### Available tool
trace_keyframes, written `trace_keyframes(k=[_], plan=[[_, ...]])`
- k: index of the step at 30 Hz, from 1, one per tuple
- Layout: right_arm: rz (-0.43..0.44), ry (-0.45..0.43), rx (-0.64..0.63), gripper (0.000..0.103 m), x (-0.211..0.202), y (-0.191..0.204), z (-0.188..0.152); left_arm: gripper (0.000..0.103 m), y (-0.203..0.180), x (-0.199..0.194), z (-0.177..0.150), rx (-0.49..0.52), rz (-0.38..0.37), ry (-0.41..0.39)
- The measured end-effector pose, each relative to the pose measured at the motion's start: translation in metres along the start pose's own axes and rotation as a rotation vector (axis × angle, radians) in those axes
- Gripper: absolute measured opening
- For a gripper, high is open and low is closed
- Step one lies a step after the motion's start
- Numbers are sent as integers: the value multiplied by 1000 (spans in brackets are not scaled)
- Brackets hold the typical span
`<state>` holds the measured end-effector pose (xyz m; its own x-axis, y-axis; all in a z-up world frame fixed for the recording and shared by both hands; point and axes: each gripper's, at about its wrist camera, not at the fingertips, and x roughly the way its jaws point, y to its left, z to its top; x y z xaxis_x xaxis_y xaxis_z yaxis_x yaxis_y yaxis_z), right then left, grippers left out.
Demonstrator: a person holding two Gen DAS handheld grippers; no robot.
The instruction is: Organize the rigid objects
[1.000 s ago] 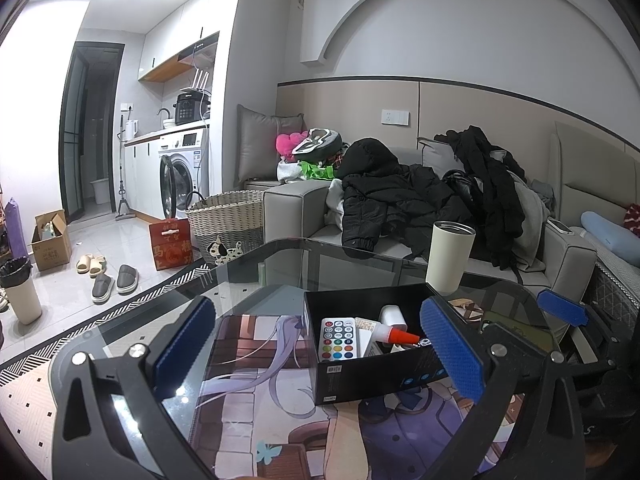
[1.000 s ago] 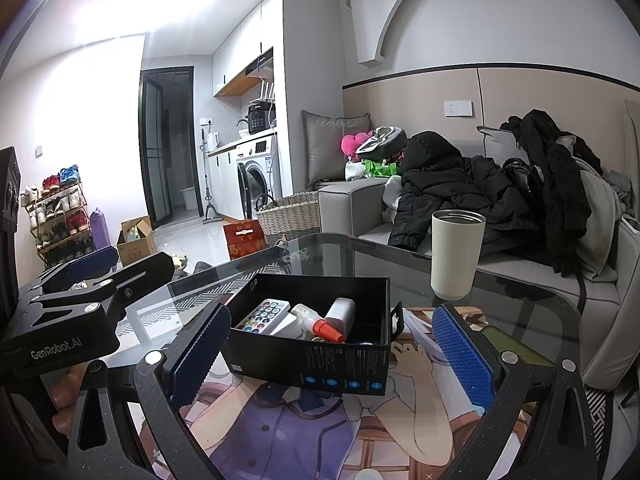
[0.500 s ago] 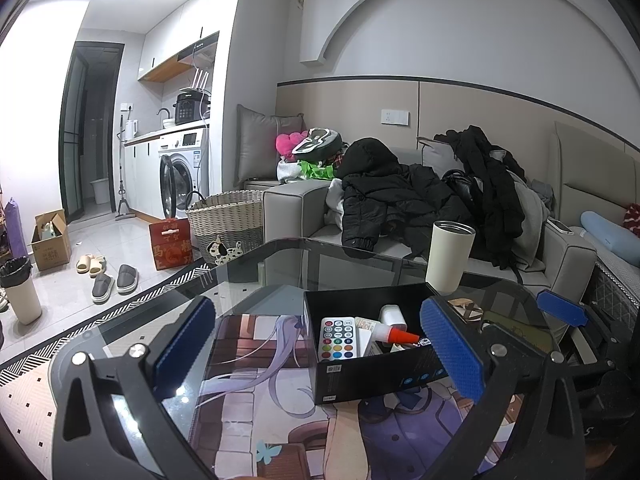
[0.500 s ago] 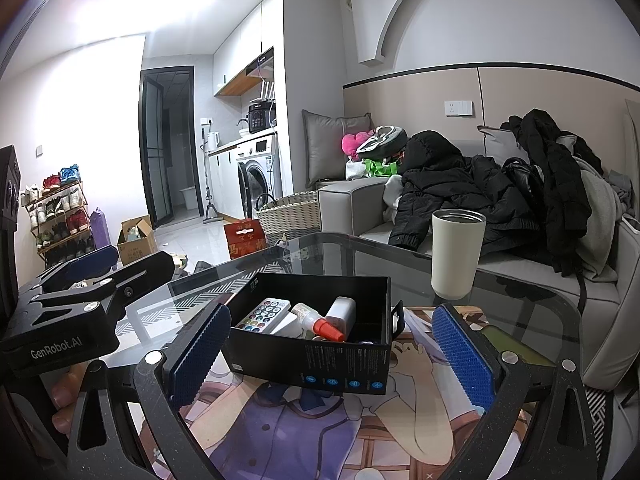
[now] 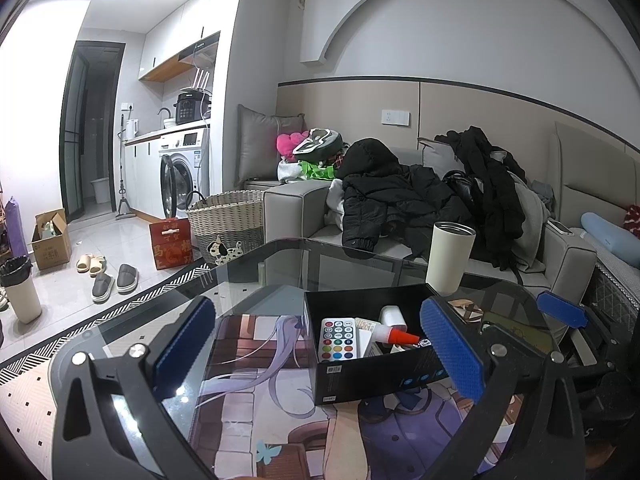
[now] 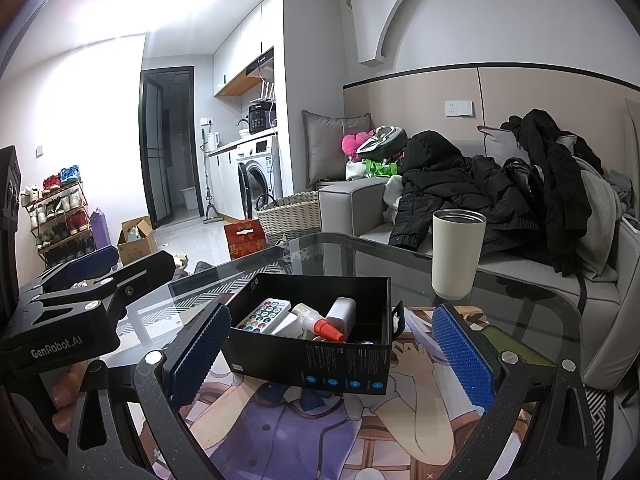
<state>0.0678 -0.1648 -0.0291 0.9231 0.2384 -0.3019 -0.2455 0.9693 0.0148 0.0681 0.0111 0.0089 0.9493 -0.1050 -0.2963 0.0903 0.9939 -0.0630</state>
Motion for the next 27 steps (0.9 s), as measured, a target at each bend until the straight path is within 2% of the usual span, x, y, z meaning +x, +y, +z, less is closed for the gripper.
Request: trace_keyframes(k=[27], plan=[[0,0,0,102,0,0,0,103,-1,-1,0,-1,3,-2]])
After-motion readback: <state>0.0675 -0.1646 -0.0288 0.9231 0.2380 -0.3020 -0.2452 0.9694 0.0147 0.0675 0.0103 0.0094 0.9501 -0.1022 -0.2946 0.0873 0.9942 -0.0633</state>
